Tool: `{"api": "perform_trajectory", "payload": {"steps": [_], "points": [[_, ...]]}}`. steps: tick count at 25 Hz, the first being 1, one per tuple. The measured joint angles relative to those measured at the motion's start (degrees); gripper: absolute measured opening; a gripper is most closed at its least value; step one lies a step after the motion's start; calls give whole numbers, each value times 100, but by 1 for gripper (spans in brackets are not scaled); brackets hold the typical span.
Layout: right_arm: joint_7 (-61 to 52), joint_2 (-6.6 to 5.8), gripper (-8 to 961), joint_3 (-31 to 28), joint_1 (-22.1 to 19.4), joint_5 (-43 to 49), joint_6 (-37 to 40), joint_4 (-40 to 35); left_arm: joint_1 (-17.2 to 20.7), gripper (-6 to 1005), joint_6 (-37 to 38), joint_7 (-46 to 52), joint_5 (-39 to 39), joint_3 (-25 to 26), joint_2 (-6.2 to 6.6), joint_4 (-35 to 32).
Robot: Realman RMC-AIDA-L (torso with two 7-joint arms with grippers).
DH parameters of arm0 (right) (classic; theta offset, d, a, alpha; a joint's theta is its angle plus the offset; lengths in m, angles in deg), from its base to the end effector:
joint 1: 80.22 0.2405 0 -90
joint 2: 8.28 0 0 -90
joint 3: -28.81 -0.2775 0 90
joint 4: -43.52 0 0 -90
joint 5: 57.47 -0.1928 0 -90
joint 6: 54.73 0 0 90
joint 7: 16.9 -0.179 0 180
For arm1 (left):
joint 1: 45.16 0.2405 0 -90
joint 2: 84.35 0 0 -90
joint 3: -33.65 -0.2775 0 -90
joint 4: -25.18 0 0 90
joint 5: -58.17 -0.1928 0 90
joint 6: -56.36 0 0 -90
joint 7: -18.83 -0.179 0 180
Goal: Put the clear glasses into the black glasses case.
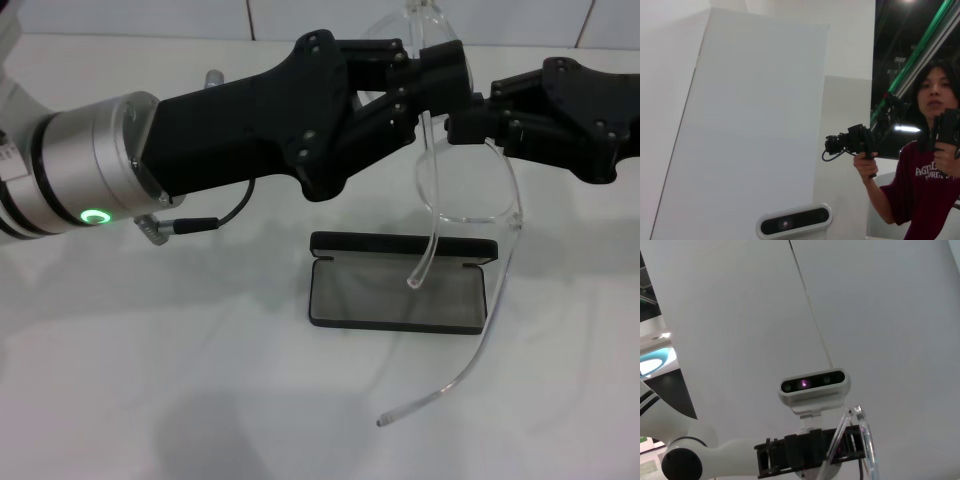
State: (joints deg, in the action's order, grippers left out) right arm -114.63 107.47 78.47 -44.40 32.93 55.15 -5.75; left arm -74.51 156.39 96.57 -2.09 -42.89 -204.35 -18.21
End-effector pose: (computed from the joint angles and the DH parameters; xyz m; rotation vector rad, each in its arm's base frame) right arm 0.1356 0.3255 0.0244 2.7876 -0.3437 -1.1599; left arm -0.1050 0.2947 -0.0207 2.5975 0.1554 1.6149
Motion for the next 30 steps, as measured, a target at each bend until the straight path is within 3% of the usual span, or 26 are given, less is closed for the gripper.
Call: {"api": "perform_trajectory", "payload": {"steps": [30], "points": [[299, 0, 70, 0, -15, -280, -46, 261, 9, 126, 27, -224, 129, -45, -32, 139]]}}
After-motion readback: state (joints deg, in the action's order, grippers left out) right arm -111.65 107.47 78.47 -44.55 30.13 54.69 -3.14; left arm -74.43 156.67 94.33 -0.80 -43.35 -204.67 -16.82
